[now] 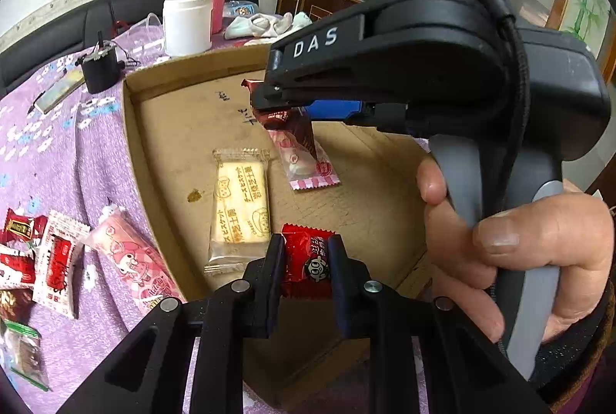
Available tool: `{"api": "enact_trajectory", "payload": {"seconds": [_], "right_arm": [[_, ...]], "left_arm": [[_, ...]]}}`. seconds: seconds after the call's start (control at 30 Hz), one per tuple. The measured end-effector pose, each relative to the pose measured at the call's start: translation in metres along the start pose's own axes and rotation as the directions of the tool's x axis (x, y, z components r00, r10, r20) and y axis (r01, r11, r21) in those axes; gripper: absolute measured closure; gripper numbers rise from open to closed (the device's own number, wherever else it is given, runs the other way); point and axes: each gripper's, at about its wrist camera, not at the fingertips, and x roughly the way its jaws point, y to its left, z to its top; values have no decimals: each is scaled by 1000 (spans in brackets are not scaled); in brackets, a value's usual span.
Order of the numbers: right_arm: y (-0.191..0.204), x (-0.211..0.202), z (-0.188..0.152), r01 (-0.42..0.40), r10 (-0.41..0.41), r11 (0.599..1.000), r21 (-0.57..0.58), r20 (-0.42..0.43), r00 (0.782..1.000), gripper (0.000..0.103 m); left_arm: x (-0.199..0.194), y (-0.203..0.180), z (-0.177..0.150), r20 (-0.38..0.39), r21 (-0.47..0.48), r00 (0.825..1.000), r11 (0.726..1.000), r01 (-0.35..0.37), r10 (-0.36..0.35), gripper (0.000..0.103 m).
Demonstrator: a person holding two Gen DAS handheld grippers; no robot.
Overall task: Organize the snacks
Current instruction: 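Carry both candies over the tray and open both grippers, then return both grippers to the pile and grasp another pink character bag with the right gripper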
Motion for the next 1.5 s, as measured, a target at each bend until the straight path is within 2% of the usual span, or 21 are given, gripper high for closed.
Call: {"api": "enact_trajectory", "payload": {"seconds": [0.37, 0.77, 0.8, 0.87, 0.93, 1.17, 1.37, 1.5], "right_arm": [[1, 0, -1, 13, -13, 1000, -10, -10, 1000, 72], [5, -12, 2, -13, 13, 1000, -18, 37, 999, 72], [6, -13, 3, -18, 19, 1000, -18, 42, 999, 72], [7, -16, 3, -22, 23, 1000, -20, 53, 998, 72], [8, -18, 4, -25, 27, 999, -22, 61, 998, 72], [13, -22, 3, -34, 38, 998, -43, 77, 996, 72], [31, -26, -4, -65, 74, 993, -103, 87, 993, 72], [41, -24, -9, -76, 88, 988, -137, 81, 993, 72]], "left_arm": [[5, 4, -5, -4, -17, 1000, 1000, 4, -4, 81], [0, 8, -8, 9, -34, 1000, 999, 10, -10, 80], [-2, 8, -7, 12, -35, 1000, 999, 11, -11, 79], [-6, 8, -7, 19, -38, 1000, 999, 14, -13, 69], [-10, 9, -6, 30, -44, 1000, 999, 11, -10, 64], [-36, 23, -10, 55, -73, 998, 997, 0, 4, 63], [-84, 67, -24, 102, -125, 990, 989, -80, 93, 63], [-112, 109, -49, 86, -185, 972, 962, -199, 217, 63]]}}
